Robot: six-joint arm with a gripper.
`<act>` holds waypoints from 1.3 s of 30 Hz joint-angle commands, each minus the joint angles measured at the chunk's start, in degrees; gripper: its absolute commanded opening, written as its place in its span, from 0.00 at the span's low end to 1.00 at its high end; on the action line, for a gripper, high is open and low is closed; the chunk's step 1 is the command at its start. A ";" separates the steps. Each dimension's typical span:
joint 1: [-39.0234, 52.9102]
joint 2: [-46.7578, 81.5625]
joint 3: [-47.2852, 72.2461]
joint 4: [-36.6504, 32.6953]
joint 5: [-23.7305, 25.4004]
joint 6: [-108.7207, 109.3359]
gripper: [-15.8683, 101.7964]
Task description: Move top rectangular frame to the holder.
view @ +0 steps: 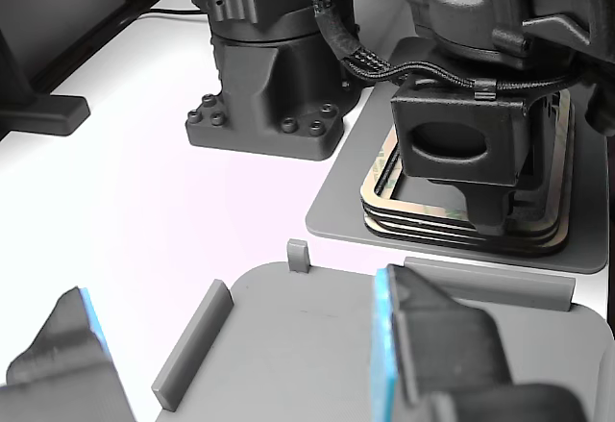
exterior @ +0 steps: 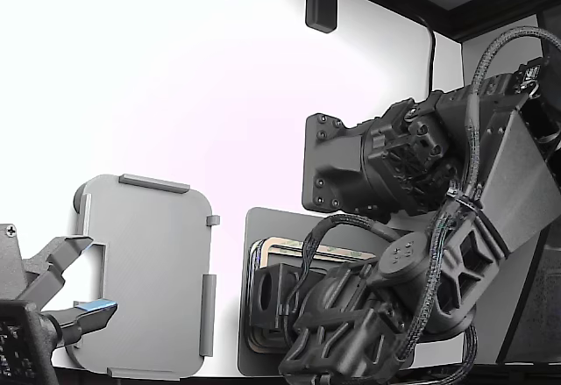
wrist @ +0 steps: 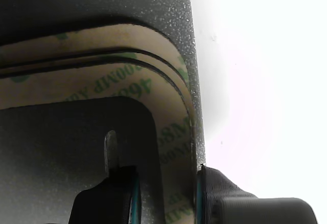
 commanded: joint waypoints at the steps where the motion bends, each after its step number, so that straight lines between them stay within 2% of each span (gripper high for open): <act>1: -0.97 1.85 -1.05 -0.18 0.00 0.09 0.49; 12: -1.05 2.29 -0.88 0.00 0.26 0.00 0.48; 16: -1.23 2.29 -0.35 -0.53 0.35 -0.26 0.44; 22: -1.32 2.37 -0.18 -0.97 0.79 0.26 0.26; 25: -1.32 2.46 0.00 -1.41 1.58 1.67 0.07; 26: -1.41 2.46 -0.26 -1.41 1.76 1.76 0.04; 39: -1.41 3.43 -6.15 5.36 2.11 2.02 0.04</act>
